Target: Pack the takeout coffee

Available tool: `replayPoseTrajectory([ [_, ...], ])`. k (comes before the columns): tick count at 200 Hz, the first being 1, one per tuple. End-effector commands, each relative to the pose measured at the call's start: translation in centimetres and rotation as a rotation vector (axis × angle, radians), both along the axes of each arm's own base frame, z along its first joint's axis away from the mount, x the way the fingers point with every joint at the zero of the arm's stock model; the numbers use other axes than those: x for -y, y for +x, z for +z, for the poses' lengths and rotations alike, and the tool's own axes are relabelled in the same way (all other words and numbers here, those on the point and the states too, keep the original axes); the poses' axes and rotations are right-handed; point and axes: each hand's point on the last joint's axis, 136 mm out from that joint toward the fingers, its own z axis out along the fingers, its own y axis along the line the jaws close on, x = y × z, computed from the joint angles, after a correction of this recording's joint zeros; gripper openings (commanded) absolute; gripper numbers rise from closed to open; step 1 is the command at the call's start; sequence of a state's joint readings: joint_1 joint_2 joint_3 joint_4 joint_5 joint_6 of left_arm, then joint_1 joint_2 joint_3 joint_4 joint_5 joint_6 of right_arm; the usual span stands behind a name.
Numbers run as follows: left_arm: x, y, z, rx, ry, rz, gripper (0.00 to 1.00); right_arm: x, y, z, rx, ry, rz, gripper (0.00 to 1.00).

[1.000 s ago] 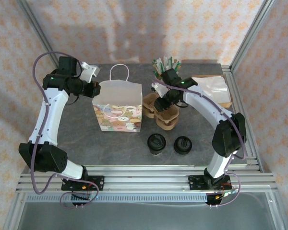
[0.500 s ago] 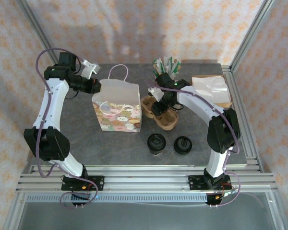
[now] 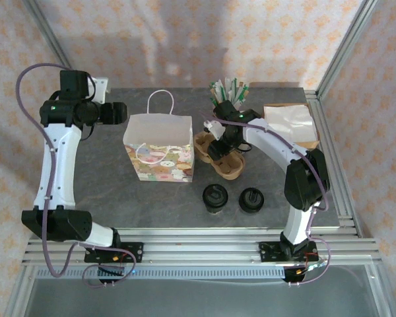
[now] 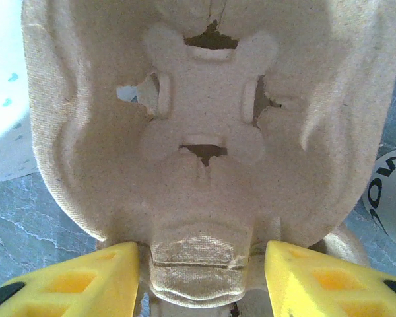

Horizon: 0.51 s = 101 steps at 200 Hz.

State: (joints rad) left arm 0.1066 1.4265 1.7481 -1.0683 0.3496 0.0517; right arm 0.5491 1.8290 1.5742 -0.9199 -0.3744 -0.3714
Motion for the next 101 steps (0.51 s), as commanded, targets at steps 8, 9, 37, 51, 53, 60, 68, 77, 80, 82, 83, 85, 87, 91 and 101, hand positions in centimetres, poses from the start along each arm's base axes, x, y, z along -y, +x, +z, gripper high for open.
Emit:
replayPoseTrajectory([
  [8, -1.3, -2.2, 1.4, 0.04, -0.065, 0.196, 0.75, 0.4, -1.0, -1.4, -0.068, -0.01, -0.018, 0.52],
  [9, -1.3, -2.3, 1.4, 0.042, -0.07, 0.197, 0.75, 0.4, -1.0, -1.4, -0.07, -0.009, -0.018, 0.52],
  [37, 0.3, -4.5, 1.6, 0.076, -0.202, 0.217, 0.75, 0.2, -1.1, -0.9, -0.064, 0.017, -0.018, 0.44],
  [51, 0.6, -5.5, 2.0, 0.092, -0.242, 0.241, 0.75, 0.2, -1.1, -0.3, -0.05, 0.028, -0.015, 0.42],
  [53, 0.5, -5.7, 2.1, 0.093, -0.247, 0.248, 0.75, 0.2, -1.1, -0.2, -0.048, 0.03, -0.016, 0.42],
  [60, 0.6, -6.2, 2.4, 0.099, -0.267, 0.261, 0.75, 0.1, -1.1, 0.1, -0.041, 0.036, -0.015, 0.42],
  [68, 0.9, -6.8, 2.5, 0.096, -0.294, 0.268, 0.75, 0.2, -1.1, 0.5, -0.031, 0.039, -0.018, 0.41],
  [77, 1.4, -7.3, 2.5, 0.095, -0.334, 0.278, 0.75, 0.2, -1.1, 1.0, -0.022, 0.046, -0.022, 0.4],
  [80, 1.6, -7.5, 2.4, 0.092, -0.349, 0.277, 0.75, 0.2, -1.1, 1.3, -0.017, 0.05, -0.024, 0.4],
  [82, 1.7, -7.6, 2.4, 0.091, -0.359, 0.275, 0.75, 0.2, -1.1, 1.4, -0.014, 0.051, -0.025, 0.4],
  [83, 1.8, -7.6, 2.4, 0.09, -0.363, 0.275, 0.75, 0.2, -1.1, 1.5, -0.013, 0.053, -0.026, 0.4],
  [85, 2.0, -7.7, 2.3, 0.086, -0.373, 0.273, 0.75, 0.2, -1.1, 1.6, -0.01, 0.055, -0.027, 0.4],
  [87, 2.2, -7.8, 2.3, 0.083, -0.382, 0.27, 0.75, 0.2, -1.1, 1.7, -0.007, 0.057, -0.028, 0.4],
  [91, 2.5, -8.0, 2.1, 0.074, -0.397, 0.268, 0.76, 0.2, -1.1, 2.0, -0.001, 0.062, -0.029, 0.4],
  [101, 3.3, -8.6, 1.9, 0.058, -0.424, 0.259, 0.77, 0.3, -1.0, 2.6, 0.017, 0.071, -0.036, 0.39],
])
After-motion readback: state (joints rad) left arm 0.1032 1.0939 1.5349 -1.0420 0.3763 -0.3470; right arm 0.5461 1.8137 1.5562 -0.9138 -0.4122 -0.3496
